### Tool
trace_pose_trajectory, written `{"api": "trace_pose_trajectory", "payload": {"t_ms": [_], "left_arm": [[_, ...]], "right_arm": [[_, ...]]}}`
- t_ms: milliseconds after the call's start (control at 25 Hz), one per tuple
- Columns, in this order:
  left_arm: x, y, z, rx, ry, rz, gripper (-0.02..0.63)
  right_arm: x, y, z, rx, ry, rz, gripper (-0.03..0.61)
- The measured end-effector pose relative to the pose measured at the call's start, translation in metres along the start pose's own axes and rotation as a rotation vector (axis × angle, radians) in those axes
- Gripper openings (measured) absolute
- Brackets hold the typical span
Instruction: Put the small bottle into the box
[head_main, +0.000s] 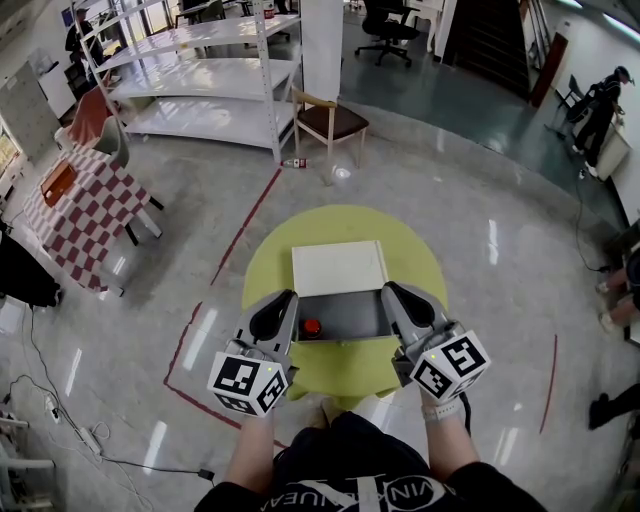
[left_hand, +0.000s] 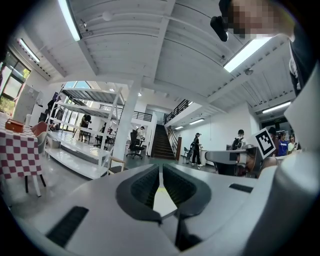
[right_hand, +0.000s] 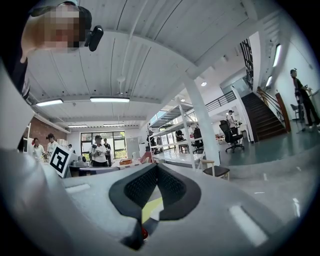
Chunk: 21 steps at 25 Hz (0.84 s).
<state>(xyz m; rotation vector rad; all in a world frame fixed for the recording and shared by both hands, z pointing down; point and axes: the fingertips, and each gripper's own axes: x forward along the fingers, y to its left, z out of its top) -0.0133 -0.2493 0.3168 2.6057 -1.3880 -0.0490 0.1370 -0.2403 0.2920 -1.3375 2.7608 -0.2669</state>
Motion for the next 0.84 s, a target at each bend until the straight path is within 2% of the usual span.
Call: {"api": "trace_pose_trajectory", "payload": {"t_ms": [840], "left_arm": [[-0.010,0.015,-0.005,-0.015,0.000,0.030,0.029]], "right_arm": [[0.004,0.006,-0.007,0.005,0.005,0.008,0.006]]}}
